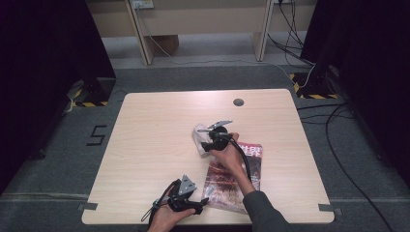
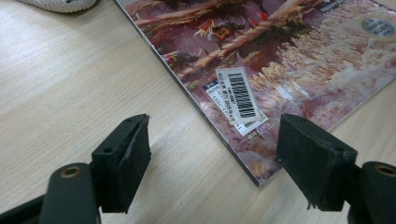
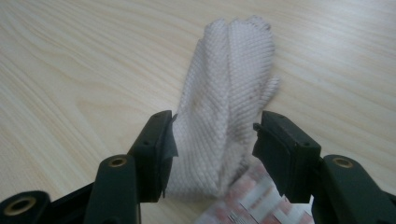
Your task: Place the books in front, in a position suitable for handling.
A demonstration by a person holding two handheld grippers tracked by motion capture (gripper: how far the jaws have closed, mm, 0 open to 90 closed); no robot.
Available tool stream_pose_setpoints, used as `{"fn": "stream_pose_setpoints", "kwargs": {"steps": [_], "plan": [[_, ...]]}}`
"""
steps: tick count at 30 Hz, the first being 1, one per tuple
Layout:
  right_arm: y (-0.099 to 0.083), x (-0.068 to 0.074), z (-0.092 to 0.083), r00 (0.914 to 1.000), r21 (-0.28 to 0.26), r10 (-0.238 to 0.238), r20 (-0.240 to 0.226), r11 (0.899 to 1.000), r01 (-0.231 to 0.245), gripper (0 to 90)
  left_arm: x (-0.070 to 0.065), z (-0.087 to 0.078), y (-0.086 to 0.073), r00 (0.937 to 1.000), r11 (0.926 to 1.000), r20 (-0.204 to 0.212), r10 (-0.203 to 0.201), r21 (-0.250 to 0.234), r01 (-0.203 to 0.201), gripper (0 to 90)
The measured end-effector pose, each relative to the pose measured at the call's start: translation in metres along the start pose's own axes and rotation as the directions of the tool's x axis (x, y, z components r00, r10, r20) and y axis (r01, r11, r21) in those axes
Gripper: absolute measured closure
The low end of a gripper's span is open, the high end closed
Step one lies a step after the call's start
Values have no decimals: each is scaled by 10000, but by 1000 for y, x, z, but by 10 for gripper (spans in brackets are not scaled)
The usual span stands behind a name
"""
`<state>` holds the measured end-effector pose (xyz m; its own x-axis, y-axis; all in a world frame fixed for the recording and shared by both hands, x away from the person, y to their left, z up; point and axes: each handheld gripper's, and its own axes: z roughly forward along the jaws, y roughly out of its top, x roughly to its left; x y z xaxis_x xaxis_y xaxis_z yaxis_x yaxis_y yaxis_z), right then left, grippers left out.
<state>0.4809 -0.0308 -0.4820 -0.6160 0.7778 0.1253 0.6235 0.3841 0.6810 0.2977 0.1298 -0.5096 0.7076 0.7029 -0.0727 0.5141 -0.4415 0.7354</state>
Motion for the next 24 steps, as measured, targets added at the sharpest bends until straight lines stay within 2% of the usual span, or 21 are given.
{"fn": "stream_pose_setpoints", "kwargs": {"steps": [1,4,5,7,8,9,14,18,20,24], "plan": [[1,1,7,10000,22,-14,22,10000,14,474,0,0,0,10000,10000,-14,-1,-22,1,252],[1,2,13,10000,195,50,58,9998,-51,491,0,-1,0,10000,10000,-59,41,-38,-41,252],[1,3,19,9999,386,-75,124,9992,70,525,-1,-1,0,10000,10000,-45,46,-38,-46,252],[1,3,23,9998,410,-182,104,9990,177,579,-3,-1,0,9999,9999,0,118,-30,-118,252],[1,3,23,9998,410,-182,104,9990,177,579,-3,-1,0,9999,9999,0,118,-30,-118,251],[0,3,25,9997,460,-234,95,9987,229,623,-4,-1,0,9997,9997,-21,230,-8,-230,251],[0,0,23,9999,432,10,-168,9991,-3,785,-4,-1,0,9998,9997,-23,215,-74,-215,251],[0,1,22,9997,392,-145,-209,9991,153,808,-4,0,0,9998,9997,-40,209,-80,-210,251],[2,2,17,9986,131,45,-536,9999,-38,813,-4,0,1,9998,9998,-15,192,-103,-192,251],[6,3,8,9981,-78,0,-617,10000,-5,813,-3,-1,1,9999,9998,-33,168,-127,-168,251]]}}
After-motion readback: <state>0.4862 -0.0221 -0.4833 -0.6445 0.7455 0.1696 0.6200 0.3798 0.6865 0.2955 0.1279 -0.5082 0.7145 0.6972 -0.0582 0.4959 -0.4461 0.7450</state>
